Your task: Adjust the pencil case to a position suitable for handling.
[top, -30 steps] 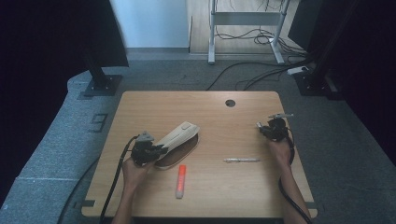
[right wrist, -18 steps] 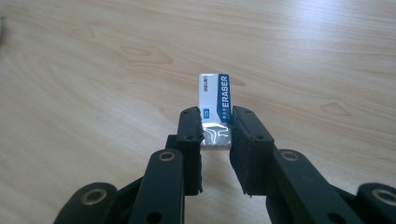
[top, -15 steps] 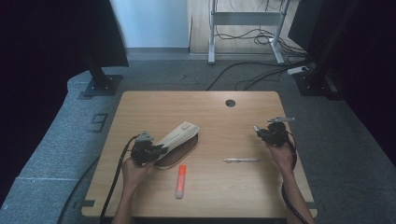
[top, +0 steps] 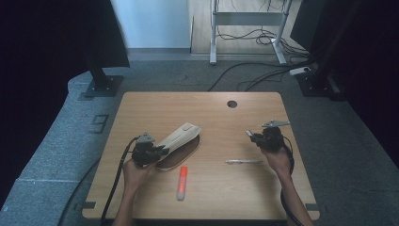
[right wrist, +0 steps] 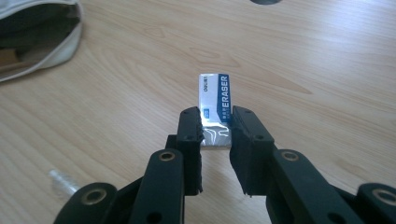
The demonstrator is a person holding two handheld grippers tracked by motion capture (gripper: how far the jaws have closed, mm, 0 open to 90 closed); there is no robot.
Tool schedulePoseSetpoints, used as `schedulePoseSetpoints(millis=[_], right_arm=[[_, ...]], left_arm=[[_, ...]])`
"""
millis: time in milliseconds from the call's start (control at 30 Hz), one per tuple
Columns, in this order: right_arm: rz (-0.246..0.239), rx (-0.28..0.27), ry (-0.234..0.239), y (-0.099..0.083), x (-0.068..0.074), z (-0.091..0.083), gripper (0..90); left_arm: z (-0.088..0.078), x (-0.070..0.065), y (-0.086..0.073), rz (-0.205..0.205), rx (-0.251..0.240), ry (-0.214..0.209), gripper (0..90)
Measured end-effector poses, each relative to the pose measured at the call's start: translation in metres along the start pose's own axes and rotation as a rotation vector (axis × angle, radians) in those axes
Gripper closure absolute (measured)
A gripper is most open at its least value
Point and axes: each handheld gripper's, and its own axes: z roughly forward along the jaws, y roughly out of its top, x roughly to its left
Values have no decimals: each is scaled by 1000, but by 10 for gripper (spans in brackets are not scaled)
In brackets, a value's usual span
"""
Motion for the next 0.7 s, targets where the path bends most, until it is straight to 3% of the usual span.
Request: schedulePoseSetpoints(millis=[233,700], right_arm=[[-20,-3,59,3,15,5,722],[-80,13,122,12,43,21,722]], left_arm=[[-1,0,0,-5,-8,-1,766],[-3,0,1,-7,-16,-4,767]])
